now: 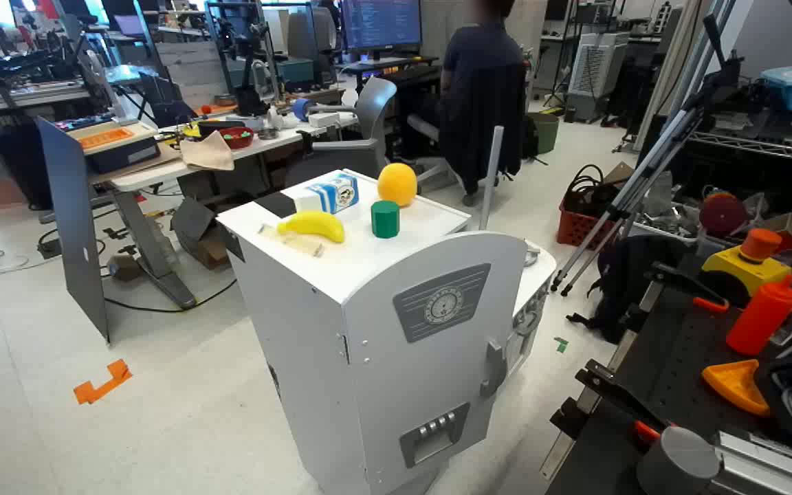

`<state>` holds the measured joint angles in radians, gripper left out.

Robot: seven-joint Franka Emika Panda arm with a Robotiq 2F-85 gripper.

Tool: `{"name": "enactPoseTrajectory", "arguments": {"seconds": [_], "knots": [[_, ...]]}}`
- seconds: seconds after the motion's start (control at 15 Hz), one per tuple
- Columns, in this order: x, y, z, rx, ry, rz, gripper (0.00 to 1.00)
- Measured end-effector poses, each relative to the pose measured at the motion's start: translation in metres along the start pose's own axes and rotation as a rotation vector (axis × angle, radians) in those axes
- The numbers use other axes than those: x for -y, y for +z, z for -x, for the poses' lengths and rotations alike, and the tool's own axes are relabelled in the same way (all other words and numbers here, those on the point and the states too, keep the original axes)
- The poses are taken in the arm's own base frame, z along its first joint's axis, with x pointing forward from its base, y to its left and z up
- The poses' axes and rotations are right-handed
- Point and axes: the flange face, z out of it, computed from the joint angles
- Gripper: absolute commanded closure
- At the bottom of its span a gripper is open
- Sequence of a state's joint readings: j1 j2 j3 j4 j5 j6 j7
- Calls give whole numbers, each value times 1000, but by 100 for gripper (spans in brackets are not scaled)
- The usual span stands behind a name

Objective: Close the door of the cabinet

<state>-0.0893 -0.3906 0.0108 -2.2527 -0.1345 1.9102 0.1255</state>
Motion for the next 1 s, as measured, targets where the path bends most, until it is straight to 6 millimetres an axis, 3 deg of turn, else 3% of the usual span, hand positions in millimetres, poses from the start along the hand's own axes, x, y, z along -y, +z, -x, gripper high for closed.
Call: {"name": "enactPoseTrajectory", "arguments": {"seconds": [0.33,0.47,0.67,1.0], "knots": [[0,0,0,0,-2,0,0],[1,13,-1,27,-37,14,0],[11,65,-11,115,-159,50,0],[44,189,-41,275,-383,62,0]]}}
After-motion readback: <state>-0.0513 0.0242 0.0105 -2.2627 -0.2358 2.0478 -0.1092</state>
